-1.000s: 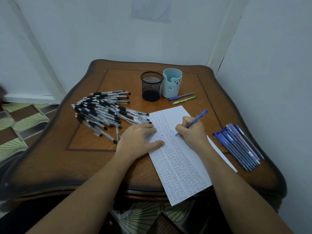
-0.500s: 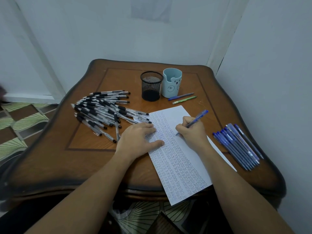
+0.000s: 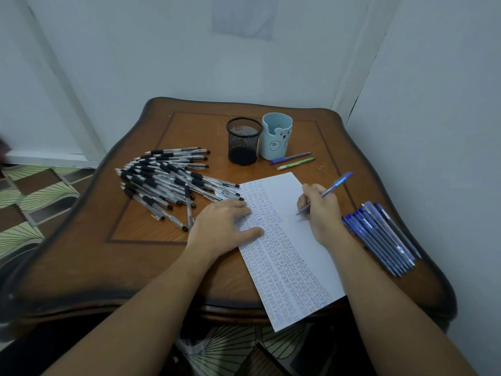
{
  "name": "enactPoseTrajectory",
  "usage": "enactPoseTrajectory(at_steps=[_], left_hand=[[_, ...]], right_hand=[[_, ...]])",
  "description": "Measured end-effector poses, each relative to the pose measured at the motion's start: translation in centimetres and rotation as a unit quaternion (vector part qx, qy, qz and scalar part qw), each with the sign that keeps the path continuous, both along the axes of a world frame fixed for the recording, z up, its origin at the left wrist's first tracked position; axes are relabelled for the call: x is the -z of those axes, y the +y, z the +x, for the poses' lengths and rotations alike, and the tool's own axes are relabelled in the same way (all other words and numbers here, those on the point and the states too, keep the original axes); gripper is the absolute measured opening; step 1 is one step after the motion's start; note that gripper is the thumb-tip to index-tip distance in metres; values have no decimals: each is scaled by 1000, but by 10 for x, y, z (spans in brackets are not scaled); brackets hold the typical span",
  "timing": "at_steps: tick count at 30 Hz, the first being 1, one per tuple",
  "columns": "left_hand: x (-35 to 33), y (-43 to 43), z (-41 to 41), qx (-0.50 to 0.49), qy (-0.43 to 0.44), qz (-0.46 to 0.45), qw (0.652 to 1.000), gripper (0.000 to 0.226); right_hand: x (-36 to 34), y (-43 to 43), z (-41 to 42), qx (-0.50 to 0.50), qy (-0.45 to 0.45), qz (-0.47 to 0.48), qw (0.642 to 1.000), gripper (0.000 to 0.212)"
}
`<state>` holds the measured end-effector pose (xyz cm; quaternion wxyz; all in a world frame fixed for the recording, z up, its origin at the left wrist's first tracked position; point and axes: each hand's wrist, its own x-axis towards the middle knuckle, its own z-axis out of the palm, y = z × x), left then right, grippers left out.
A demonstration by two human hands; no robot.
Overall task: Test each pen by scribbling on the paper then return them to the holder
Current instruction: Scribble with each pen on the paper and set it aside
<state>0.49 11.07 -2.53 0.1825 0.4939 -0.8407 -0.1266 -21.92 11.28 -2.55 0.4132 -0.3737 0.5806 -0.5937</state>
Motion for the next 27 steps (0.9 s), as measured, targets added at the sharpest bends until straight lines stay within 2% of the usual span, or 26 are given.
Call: enactPoseTrajectory(at_steps=[5,8,13,15,20,23,27], left_hand=[[-2,1,0,-1,4,12,1000,85],[-1,-1,0,0,-6,13,1000,87],[-4,0,1,9,-25,18,999,86],[-5,0,1,11,-26,22,999,93],[-8,1,2,12,-23,21,999,100],[-7,1,2,14,-32,22,999,101],[-5,0,2,18,-29,22,999,100]], right_hand=[[-9,-1,3,-22,-20,43,999,44],[-18,2,2,-55,-15,64,996,32],[-36,4,-1,-87,-119,78,986,7],[-39,4,-3,-76,-111,74,988,6],[-42,7,-5,-64,-19,84,994,7],[-46,11,-22,-42,101,62,992,10],[-52,25,-80,33,270,84,959,19]])
